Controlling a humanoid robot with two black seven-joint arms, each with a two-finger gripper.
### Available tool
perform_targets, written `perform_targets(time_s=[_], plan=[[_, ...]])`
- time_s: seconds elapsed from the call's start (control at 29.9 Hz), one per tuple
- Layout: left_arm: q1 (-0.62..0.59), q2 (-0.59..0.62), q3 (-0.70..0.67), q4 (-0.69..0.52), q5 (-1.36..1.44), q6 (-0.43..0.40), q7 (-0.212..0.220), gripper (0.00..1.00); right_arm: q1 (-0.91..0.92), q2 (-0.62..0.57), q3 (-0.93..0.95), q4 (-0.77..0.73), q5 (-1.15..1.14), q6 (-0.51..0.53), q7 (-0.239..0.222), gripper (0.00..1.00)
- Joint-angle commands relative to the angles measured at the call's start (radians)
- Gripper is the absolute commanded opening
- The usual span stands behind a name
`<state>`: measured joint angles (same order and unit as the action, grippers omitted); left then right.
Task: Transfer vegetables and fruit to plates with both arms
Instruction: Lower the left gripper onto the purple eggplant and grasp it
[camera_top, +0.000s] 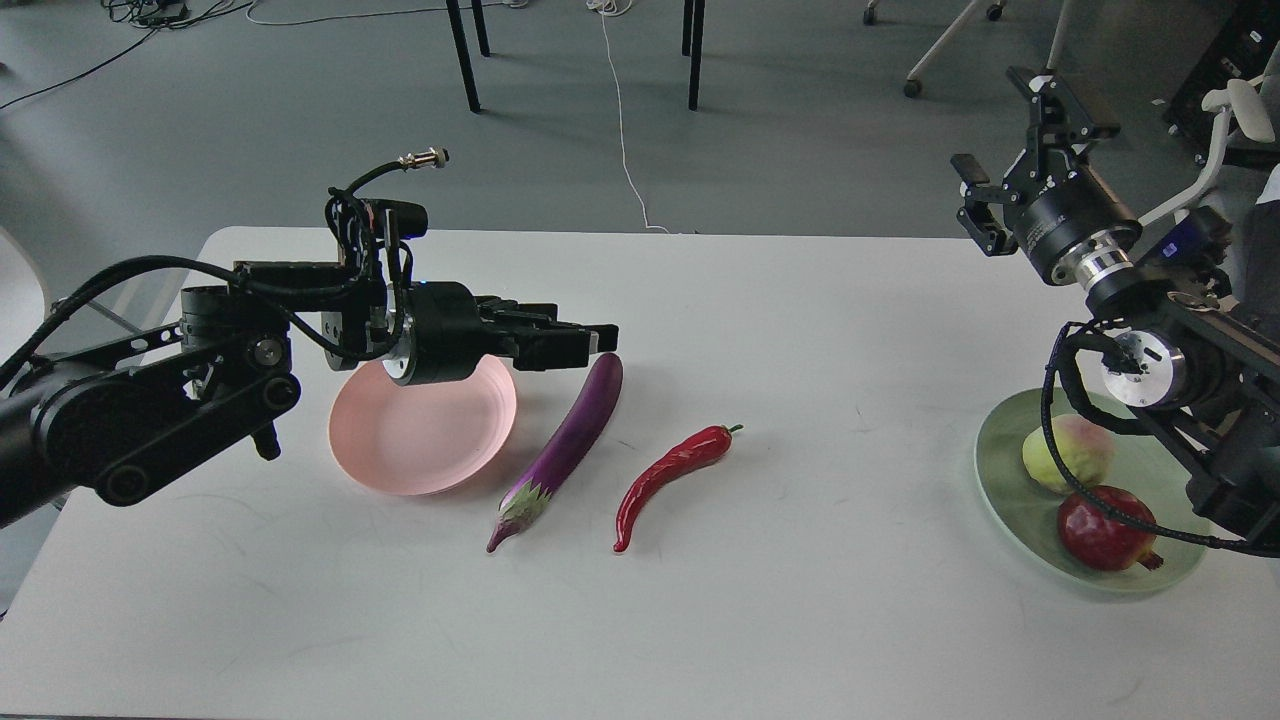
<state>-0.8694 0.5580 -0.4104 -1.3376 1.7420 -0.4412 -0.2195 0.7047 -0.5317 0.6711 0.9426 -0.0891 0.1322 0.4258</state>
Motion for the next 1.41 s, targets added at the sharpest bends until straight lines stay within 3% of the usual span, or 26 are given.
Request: perform_targets(time_s=[0.0, 0.13, 0.3, 0.64, 0.84, 1.1, 1.24, 1.37], plan=[[-0.002, -0.069, 0.022, 0.017, 0.169, 0.002, 0.009, 0.97, -0.103, -0.002, 0.103, -0.002, 0.072, 0.098, 0.011, 0.98], [-0.003, -0.151, 0.084, 0.057, 0.226, 0.022, 0.040, 0.95, -0.215, -0.001, 0.195, 0.001, 0.101, 0.182, 0.011, 0.98], [0.004, -0.228, 0.091, 0.165, 0.234, 0.047, 0.112, 0.93, -0.280, -0.014, 0.243, 0.007, 0.103, 0.211, 0.013, 0.98], [0.006, -0.254, 0.243, 0.254, 0.283, 0.104, 0.115, 0.86, -0.283, -0.034, 0.269, 0.009, 0.101, 0.237, 0.013, 0.98], [0.004, -0.260, 0.251, 0.276, 0.287, 0.114, 0.117, 0.66, -0.281, -0.034, 0.269, 0.007, 0.101, 0.241, 0.011, 0.98], [0.000, -0.265, 0.249, 0.276, 0.286, 0.114, 0.129, 0.67, -0.281, -0.036, 0.269, 0.005, 0.101, 0.242, 0.013, 0.98], [-0.002, -0.256, 0.246, 0.275, 0.281, 0.114, 0.150, 0.77, -0.281, -0.036, 0.269, 0.005, 0.101, 0.242, 0.013, 0.98], [-0.009, -0.242, 0.240, 0.258, 0.277, 0.114, 0.149, 0.78, -0.281, -0.036, 0.269, 0.004, 0.101, 0.242, 0.013, 0.98]])
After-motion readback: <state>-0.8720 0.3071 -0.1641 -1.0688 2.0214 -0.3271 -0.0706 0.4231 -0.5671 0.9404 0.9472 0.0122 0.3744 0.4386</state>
